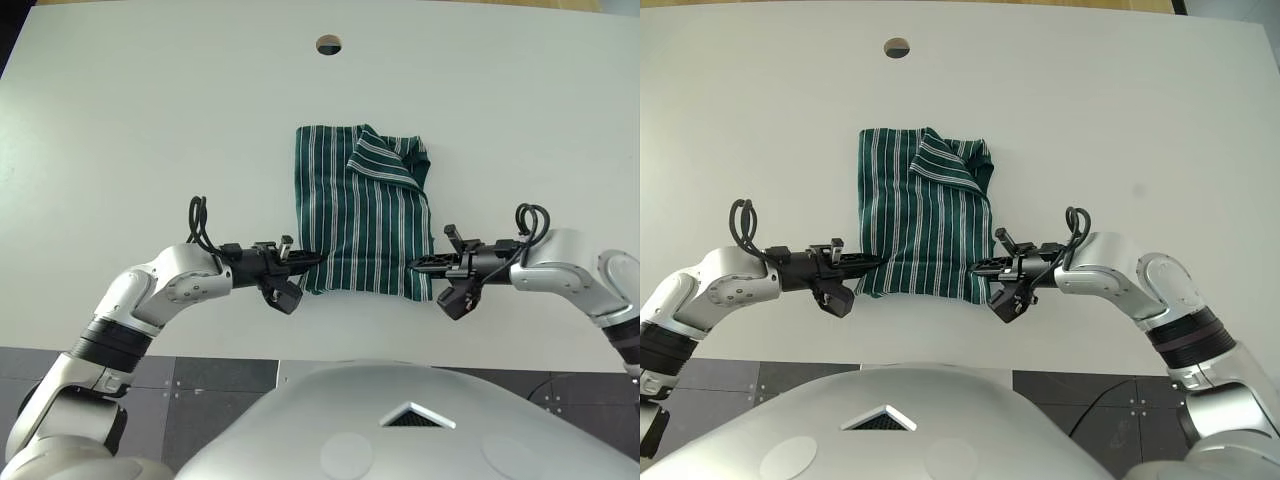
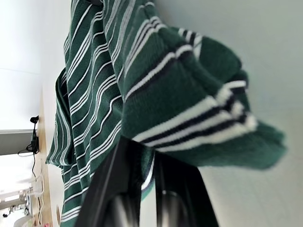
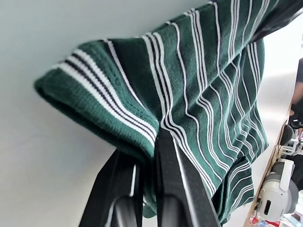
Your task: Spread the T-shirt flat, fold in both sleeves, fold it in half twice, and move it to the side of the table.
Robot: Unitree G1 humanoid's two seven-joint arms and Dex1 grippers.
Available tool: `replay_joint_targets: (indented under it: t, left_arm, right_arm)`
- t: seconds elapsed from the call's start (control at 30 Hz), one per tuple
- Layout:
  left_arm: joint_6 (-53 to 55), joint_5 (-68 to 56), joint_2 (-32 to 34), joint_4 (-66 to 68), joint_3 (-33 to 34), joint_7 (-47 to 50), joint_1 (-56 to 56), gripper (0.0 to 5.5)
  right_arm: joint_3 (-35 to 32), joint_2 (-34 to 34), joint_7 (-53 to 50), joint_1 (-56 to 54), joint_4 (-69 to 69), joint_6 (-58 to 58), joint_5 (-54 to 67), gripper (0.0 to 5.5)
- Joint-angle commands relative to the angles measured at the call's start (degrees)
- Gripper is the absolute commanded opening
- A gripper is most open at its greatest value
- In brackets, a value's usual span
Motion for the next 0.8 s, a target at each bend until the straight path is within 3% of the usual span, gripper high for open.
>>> replay_joint_targets:
  t: [0.03,0.27,0.5,0.63,0.8]
  left_arm:
    - [1.95,-1.12,1.87,0.39,-2.07,-4.32,1.92,0.10]
    - [9.81,-20.79,7.29,-8.86,-2.28,-15.71,5.99,0.10]
    - [29.18,-48.21,7.17,-12.63,3.81,-24.92,3.96,0.10]
    - [44.84,-57.57,3.78,-11.44,6.68,-25.39,-1.65,0.10]
    - [62.57,-59.19,-6.24,-1.86,8.45,-17.24,-13.17,0.10]
  right_arm:
    - [1.51,-1.86,4.85,2.26,0.79,3.34,2.31,0.12]
    - [-0.61,-5.71,15.65,9.78,-12.32,21.57,28.22,0.12]
    - [-8.23,-4.33,18.80,9.04,-18.41,45.65,55.54,0.12]
    - [-11.65,-1.27,16.54,4.60,-15.12,58.33,63.54,0.12]
    - [-13.41,4.66,9.76,-2.85,-5.36,71.31,64.29,0.12]
